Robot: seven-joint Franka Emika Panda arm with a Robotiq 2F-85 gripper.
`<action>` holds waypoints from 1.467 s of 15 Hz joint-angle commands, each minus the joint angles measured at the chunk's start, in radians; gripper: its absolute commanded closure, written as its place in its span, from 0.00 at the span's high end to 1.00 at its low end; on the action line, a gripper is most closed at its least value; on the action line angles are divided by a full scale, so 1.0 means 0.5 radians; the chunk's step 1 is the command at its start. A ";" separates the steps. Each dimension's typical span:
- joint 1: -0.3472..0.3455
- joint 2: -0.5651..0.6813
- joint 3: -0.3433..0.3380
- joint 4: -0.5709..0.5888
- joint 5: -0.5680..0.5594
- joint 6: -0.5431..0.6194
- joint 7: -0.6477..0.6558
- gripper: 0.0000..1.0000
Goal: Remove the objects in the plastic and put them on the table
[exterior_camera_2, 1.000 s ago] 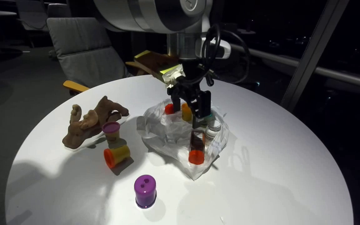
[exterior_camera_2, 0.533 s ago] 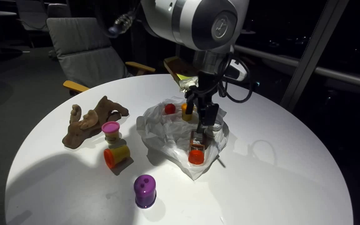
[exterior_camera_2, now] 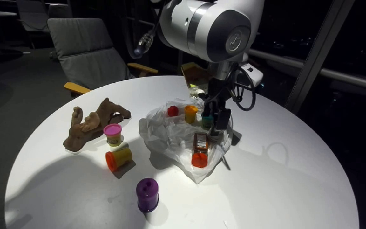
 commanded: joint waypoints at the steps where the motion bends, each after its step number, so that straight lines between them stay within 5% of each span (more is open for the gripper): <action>1: 0.069 0.018 -0.083 0.055 -0.048 0.075 0.163 1.00; 9: 0.080 0.023 -0.121 0.048 -0.140 0.035 0.239 0.99; 10: 0.076 0.037 -0.119 0.060 -0.139 0.030 0.236 0.82; 17: 0.108 0.028 -0.193 0.030 -0.208 0.046 0.313 0.29; 22: 0.091 -0.115 -0.151 -0.123 -0.218 0.026 0.224 0.25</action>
